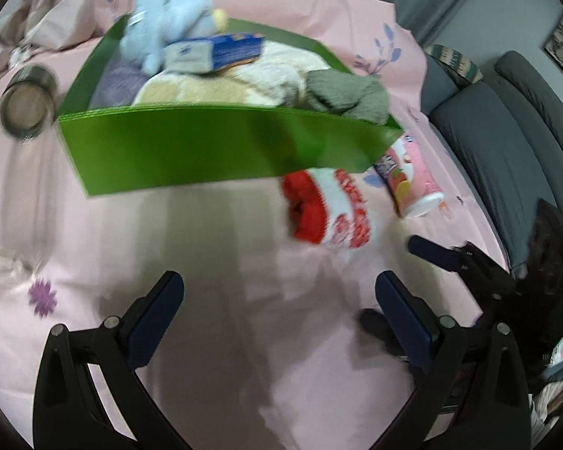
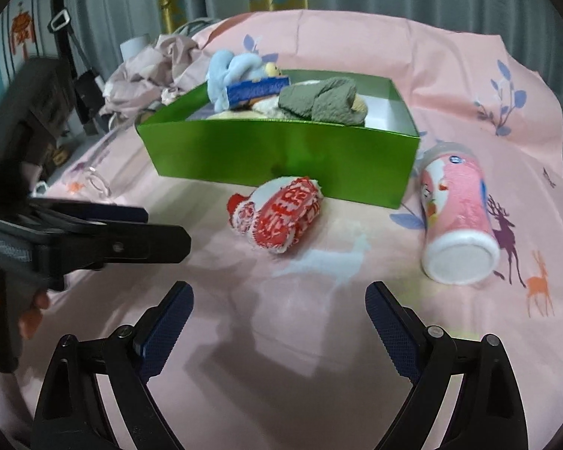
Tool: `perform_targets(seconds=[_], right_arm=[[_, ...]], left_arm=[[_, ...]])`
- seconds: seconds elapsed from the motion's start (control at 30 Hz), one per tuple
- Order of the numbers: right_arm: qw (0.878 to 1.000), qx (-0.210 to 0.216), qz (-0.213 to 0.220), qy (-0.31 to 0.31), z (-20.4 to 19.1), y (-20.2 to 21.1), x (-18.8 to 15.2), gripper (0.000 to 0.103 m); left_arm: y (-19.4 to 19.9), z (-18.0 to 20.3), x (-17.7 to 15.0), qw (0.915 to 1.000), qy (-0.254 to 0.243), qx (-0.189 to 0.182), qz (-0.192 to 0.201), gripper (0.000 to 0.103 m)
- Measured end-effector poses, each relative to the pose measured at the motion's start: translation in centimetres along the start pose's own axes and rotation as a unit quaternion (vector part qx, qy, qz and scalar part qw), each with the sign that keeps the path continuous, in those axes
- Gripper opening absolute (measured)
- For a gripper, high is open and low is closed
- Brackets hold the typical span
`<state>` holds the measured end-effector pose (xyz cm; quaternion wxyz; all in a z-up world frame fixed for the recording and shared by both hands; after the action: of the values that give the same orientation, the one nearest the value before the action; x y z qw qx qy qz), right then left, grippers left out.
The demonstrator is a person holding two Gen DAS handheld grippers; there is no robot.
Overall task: Organize soft objects
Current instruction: 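Move both grippers back to the red-and-white knit sock, then close both grippers on the knit sock and lift it, then carry the sock over the box, lower it in and open both grippers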
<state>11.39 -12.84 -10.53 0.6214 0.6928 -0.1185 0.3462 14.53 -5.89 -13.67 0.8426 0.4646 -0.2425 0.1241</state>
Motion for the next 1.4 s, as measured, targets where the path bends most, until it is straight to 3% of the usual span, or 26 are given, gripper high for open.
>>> perform_targets(seconds=[0.07, 0.1, 0.2, 0.3, 0.37, 0.53, 0.7, 0.93, 1.1, 1.27, 1.33, 1.4], right_arm=[[1.0, -0.007, -0.009, 0.011, 0.0, -1.2, 0.4, 0.089], [1.0, -0.004, -0.011, 0.013, 0.0, -1.4, 0.6, 0.08], [1.0, 0.012, -0.012, 0.017, -0.2, -2.5, 1.9, 0.067], [0.999, 0.025, -0.019, 0.016, -0.2, -3.6, 2.6, 0.054], [0.999, 0.045, -0.019, 0.016, -0.6, -4.0, 2.9, 0.04], [0.999, 0.048, -0.013, 0.023, -1.2, -3.9, 2.9, 0.035], [0.998, 0.045, 0.027, 0.033, -2.3, -0.5, 3.6, 0.035], [0.992, 0.019, 0.115, 0.049, -2.4, 4.4, 10.3, 0.035], [0.99, 0.011, 0.135, 0.033, -0.8, 2.8, 14.7, 0.035], [0.993, 0.021, 0.117, 0.003, 0.9, -0.3, 16.1, 0.035], [0.995, 0.027, 0.093, -0.008, 1.4, -2.0, 16.1, 0.037], [0.997, 0.01, 0.071, -0.016, 2.1, -3.3, 15.4, 0.045]], left_arm=[[-0.7, 0.6, 0.8, 0.9999, -0.012, -0.008, -0.002, 0.1], [-1.1, 0.9, 1.2, 0.9998, -0.015, -0.012, -0.005, 0.096], [-2.7, 1.5, 2.2, 0.9992, -0.027, -0.025, -0.015, 0.086], [-4.1, 2.0, 3.0, 0.9984, -0.036, -0.034, -0.027, 0.067], [-5.0, 2.5, 2.9, 0.9969, -0.039, -0.053, -0.044, 0.043], [-4.8, 3.2, 2.7, 0.9961, -0.058, -0.05, -0.043, 0.044], [-0.5, 5.0, 3.2, 0.9942, -0.092, -0.056, 0.003, 0.044], [3.9, 6.7, 9.6, 0.9877, -0.131, -0.035, 0.077, 0.045], [2.7, 5.9, 13.6, 0.9868, -0.136, 0.001, 0.088, 0.045], [0.2, 3.6, 15.6, 0.9928, -0.095, 0.018, 0.071, 0.046], [-1.2, 2.3, 15.8, 0.9947, -0.075, 0.042, 0.056, 0.057], [-1.6, 1.4, 15.6, 0.9944, -0.061, 0.065, 0.056, 0.096]])
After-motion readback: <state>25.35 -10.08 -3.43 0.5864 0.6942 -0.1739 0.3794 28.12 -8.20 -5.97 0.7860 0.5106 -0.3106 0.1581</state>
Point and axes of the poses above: each gripper's, at about its wrist camera, not at the fingertips, and y roughly against the way its jaws point, z to its right, x to its top, the point moved 10 cm from there along -y, roughly the way its jaws point, and after that the axes turned 4 degrees about -x, right-handed, at the moved point
